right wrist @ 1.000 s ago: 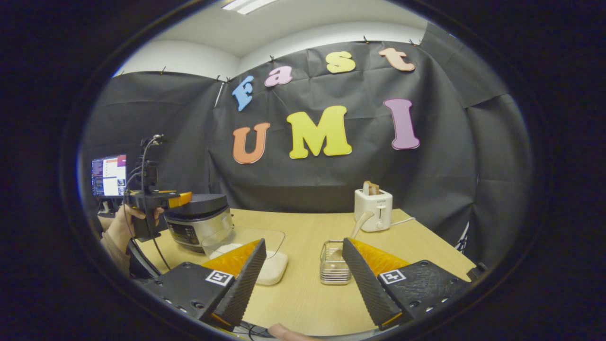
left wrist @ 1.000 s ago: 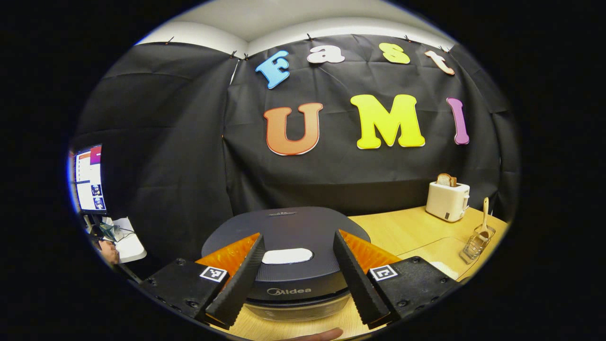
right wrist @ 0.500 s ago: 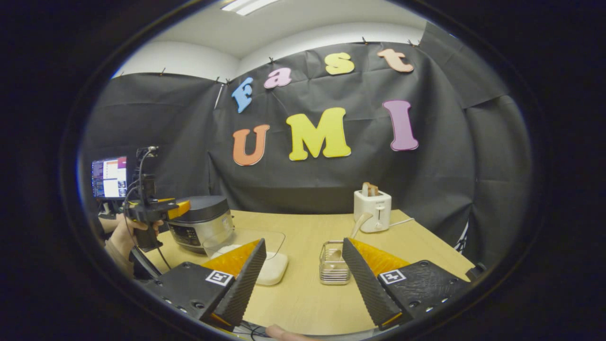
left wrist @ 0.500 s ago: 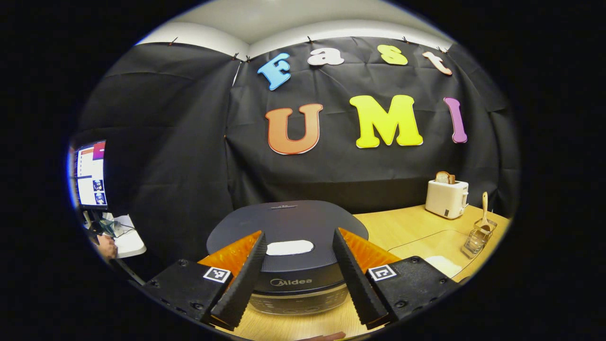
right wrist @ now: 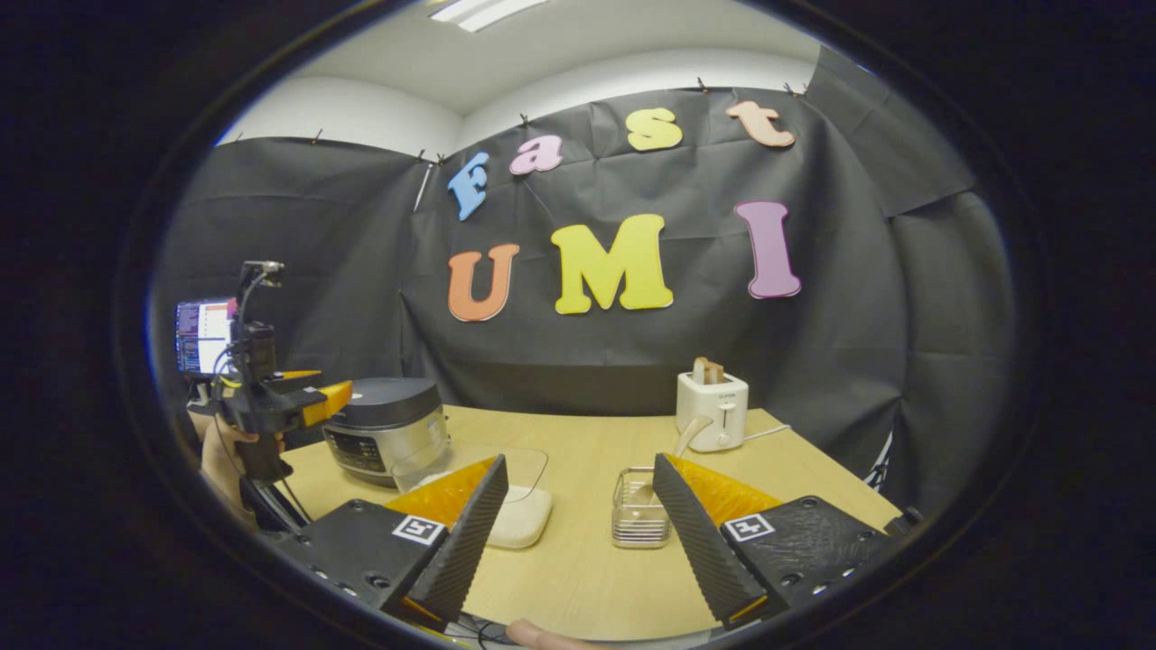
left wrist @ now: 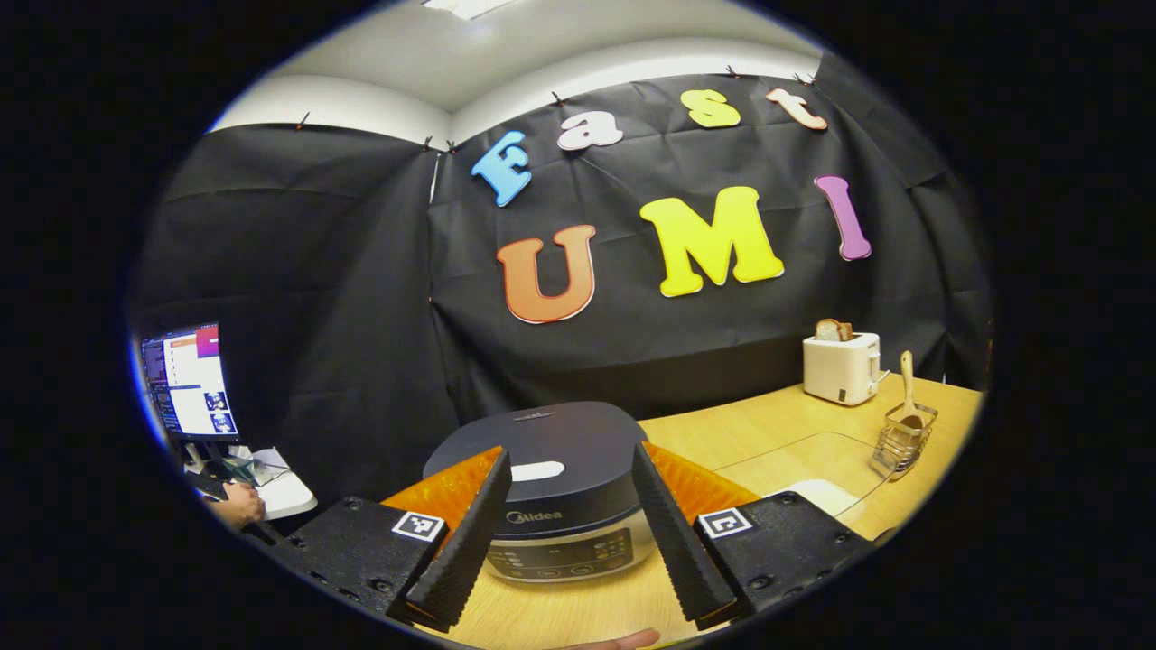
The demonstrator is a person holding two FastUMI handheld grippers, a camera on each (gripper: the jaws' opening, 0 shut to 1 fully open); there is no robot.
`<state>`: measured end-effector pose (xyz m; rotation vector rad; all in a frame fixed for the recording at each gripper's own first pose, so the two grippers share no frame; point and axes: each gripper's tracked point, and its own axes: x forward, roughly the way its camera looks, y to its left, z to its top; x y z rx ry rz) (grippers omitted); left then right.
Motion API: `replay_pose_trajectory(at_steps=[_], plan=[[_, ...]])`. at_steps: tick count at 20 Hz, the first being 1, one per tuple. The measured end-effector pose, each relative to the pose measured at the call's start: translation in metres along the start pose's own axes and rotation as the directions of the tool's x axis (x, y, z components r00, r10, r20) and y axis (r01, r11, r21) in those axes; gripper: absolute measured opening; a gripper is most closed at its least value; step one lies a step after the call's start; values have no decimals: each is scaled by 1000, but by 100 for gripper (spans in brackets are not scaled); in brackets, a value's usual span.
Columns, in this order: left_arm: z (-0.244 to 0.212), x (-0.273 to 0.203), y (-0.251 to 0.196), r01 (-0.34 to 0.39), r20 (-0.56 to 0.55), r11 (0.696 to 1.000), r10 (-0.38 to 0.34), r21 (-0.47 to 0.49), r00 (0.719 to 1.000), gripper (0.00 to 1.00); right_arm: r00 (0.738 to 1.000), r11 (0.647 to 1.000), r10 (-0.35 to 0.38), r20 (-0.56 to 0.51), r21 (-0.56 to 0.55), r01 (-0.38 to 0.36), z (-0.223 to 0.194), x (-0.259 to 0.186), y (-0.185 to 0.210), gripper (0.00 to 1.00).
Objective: Close the left gripper, press the button to open the rice cooker; take a wooden spoon from the chopstick holder with the right hand, scoop a spoonful of rice and pour it into the rice cooker, then put the wooden spoon back into the chopstick holder.
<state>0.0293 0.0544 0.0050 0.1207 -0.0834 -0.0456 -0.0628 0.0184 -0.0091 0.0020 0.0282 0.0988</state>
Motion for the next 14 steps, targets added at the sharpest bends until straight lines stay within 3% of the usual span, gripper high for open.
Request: replay_pose_trajectory(at_steps=[1,2,3,4,6,8,10,14], plan=[[8,-6,-6,4,-13,1000,-4,-4,1000,87,1000,1000,-1,16,-7,1,9,-2,1,96],[17,-13,-13,19,-23,1000,-19,-17,1000,86,999,1000,-5,34,-19,6,18,-3,-1,92],[26,-21,-23,36,-34,999,-37,-34,999,84,999,999,-19,46,-35,20,23,-4,-6,96],[35,-28,-30,51,-35,997,-53,-53,998,83,998,998,-39,55,-49,42,29,-4,-11,92],[54,-41,-40,65,-40,995,-68,-75,997,83,995,996,-75,66,-51,79,40,-4,-19,96],[75,-49,-46,68,-5,994,-68,-84,998,81,995,997,-71,66,-19,72,49,-3,-17,92],[89,-58,-56,79,18,991,-77,-109,997,83,996,998,-60,68,13,59,58,-3,-16,96],[89,-75,-78,105,35,988,-101,-116,994,86,994,998,-62,88,26,60,64,-8,-21,92]])
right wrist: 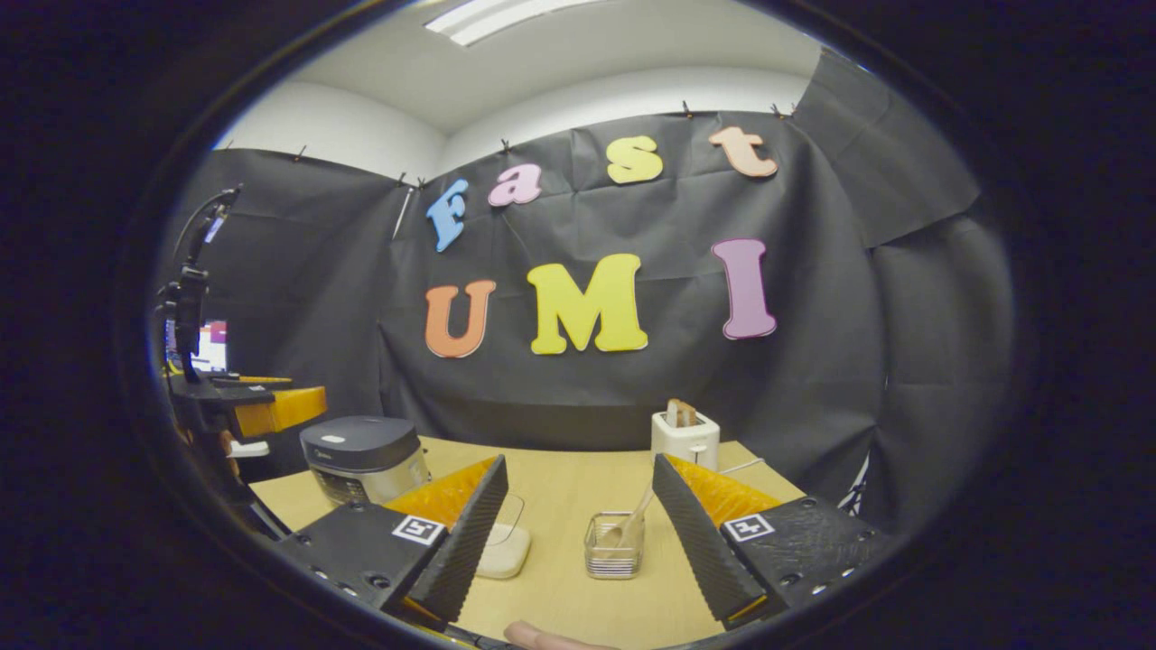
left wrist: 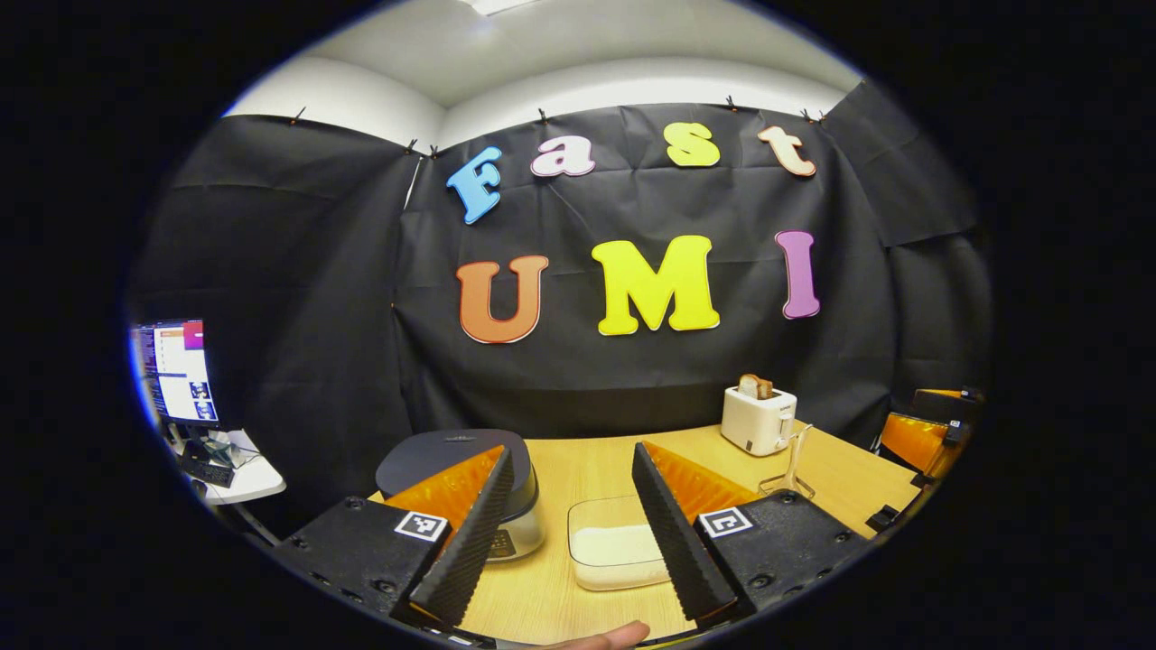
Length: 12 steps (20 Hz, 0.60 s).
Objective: Close the left gripper, press the button to open the rice cooker; take a wooden spoon from the chopstick holder with the right hand, scoop a spoonful of rice and pour it into the rice cooker, then put the wooden spoon back into the chopstick holder.
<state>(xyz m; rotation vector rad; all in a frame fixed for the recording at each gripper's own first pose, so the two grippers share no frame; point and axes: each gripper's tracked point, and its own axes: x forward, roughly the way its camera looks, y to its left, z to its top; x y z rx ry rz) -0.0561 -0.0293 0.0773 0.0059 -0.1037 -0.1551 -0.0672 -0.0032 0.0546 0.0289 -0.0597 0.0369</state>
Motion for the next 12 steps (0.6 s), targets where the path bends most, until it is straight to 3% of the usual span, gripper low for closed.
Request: replay_pose_trajectory(at_steps=[2,4,5,7,9,11,12], plan=[[-4,-3,-7,-5,14,1000,5,-6,1000,86,1000,1000,-10,0,23,10,-6,-2,-6,96],[-16,-4,-19,10,-3,999,-10,-34,1000,88,1000,999,9,-12,32,-9,-15,-4,-6,92],[-20,-3,-25,21,-10,999,-21,-38,1000,88,1000,999,18,-19,34,-17,-16,-4,-7,96],[-30,1,-26,14,-30,1000,-14,-24,999,88,1000,999,11,-9,34,-11,-13,-4,-15,92],[-40,3,-26,-2,-62,1000,3,5,998,88,1000,1000,-9,-10,25,9,-14,-3,-23,96],[-44,2,-23,-18,-67,1000,19,22,998,89,1000,999,-27,-8,17,27,-12,-3,-28,92],[-46,2,-21,-22,-65,1000,24,18,998,89,999,999,-36,-6,21,36,-12,-2,-29,96]])
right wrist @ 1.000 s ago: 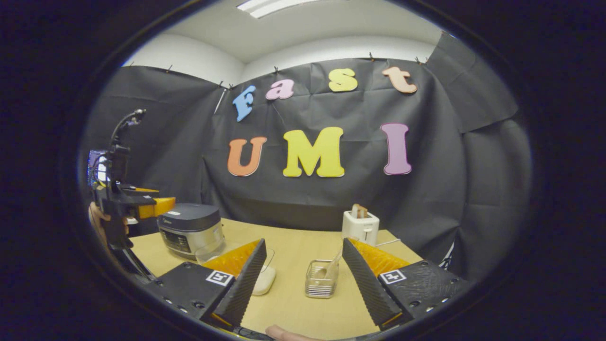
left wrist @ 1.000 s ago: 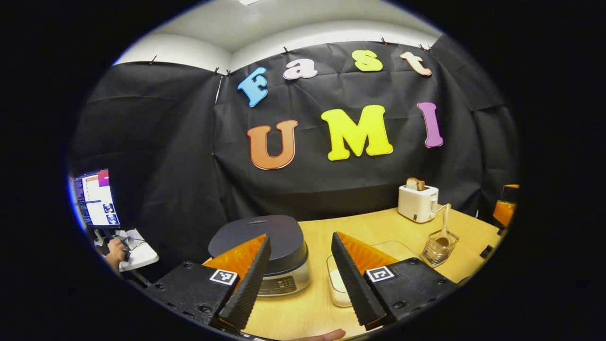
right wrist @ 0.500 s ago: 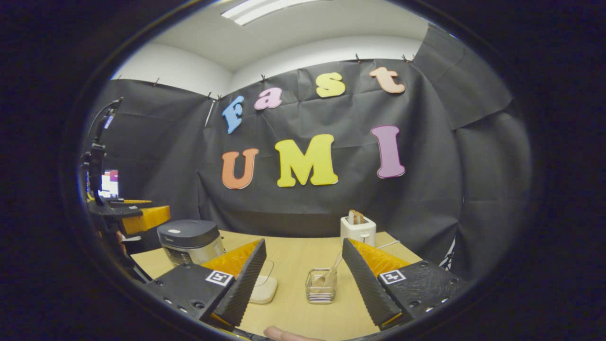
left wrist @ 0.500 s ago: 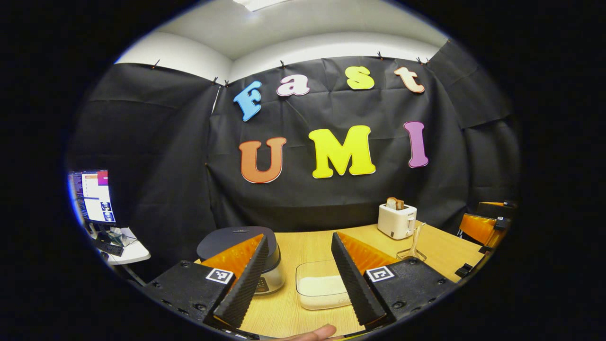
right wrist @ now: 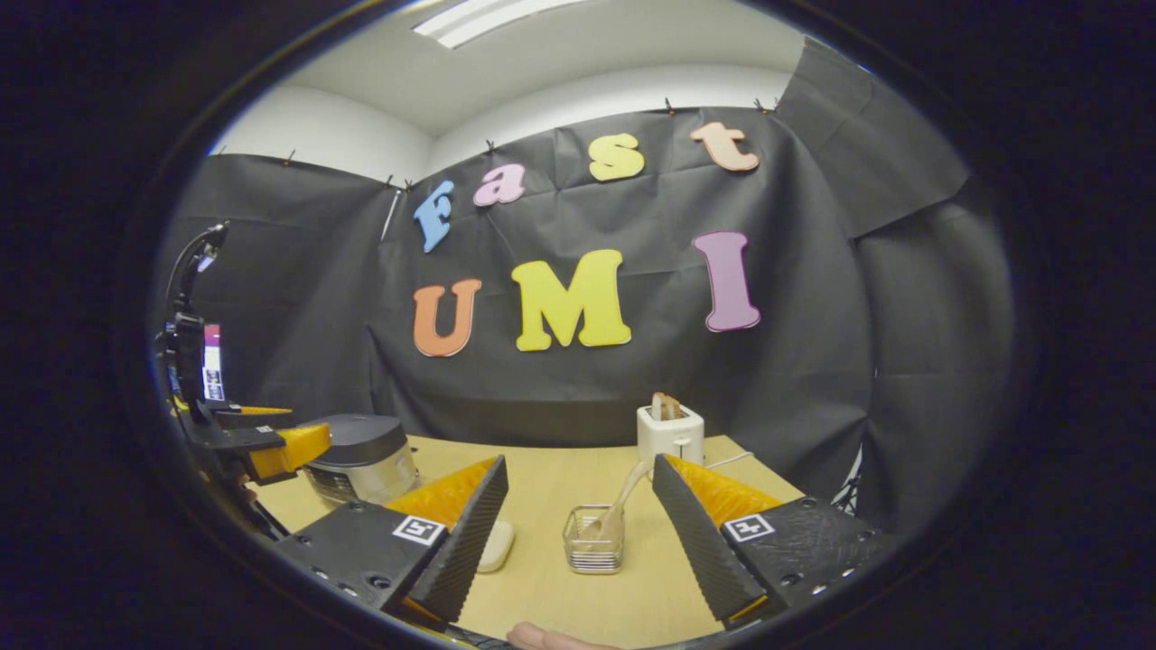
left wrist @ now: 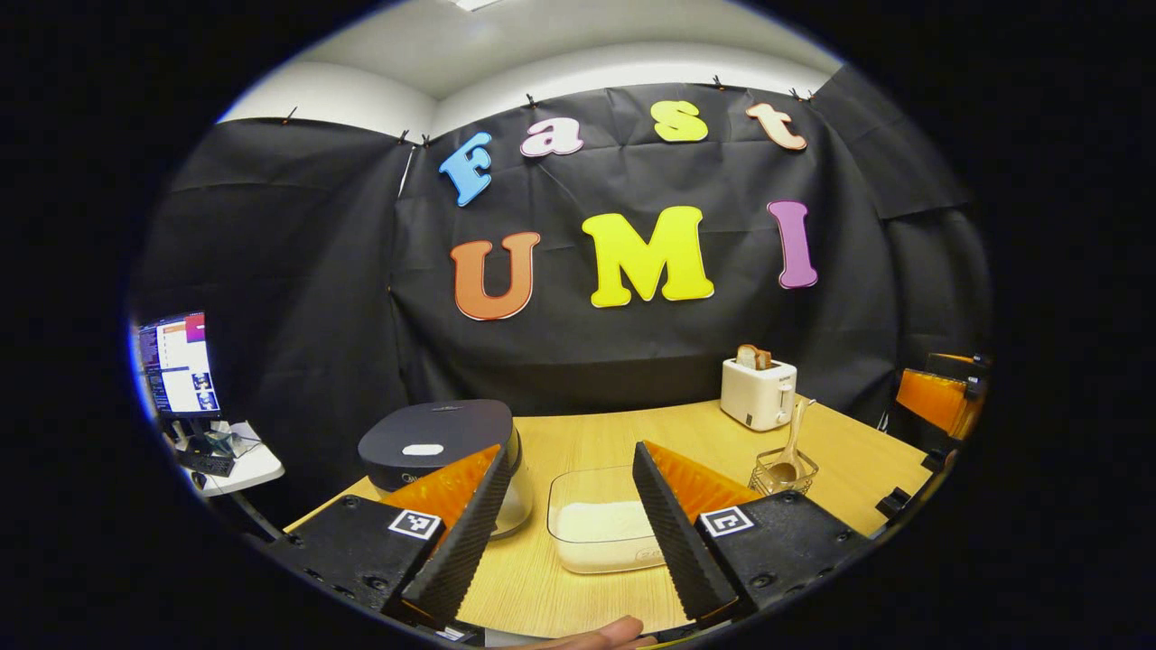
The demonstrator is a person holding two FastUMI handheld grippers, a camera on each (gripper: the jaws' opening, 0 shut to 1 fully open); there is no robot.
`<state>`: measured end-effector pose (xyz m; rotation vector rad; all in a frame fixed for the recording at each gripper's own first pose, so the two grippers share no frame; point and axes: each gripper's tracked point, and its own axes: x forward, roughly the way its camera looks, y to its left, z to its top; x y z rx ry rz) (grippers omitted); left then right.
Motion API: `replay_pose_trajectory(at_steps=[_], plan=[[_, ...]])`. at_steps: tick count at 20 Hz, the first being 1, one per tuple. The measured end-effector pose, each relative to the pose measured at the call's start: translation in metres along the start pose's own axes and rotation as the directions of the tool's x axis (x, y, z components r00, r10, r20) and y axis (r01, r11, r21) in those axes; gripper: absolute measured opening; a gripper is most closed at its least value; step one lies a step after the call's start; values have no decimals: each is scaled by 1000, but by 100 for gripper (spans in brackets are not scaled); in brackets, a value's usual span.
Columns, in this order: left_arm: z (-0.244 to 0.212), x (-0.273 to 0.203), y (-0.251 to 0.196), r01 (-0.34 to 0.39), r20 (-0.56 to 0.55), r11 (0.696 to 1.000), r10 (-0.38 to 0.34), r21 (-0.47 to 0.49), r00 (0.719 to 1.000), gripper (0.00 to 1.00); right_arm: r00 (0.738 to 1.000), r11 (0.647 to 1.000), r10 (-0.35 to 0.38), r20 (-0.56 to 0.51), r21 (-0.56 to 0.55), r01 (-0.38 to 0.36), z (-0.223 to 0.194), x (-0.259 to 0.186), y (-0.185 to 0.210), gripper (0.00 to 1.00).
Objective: Close the left gripper, press the button to open the rice cooker; take a wooden spoon from the chopstick holder with the right hand, scoop a spoonful of rice and pour it into the rice cooker, then put the wooden spoon back into the chopstick holder.
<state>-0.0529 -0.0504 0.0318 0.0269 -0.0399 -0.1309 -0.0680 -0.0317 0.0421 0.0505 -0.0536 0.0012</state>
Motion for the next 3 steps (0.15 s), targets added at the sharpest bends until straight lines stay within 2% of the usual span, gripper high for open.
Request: replay_pose_trajectory(at_steps=[3], plan=[[-7,-2,-7,33,8,999,-33,-32,999,89,1000,1000,25,-3,-1,-25,-6,5,13,96]])
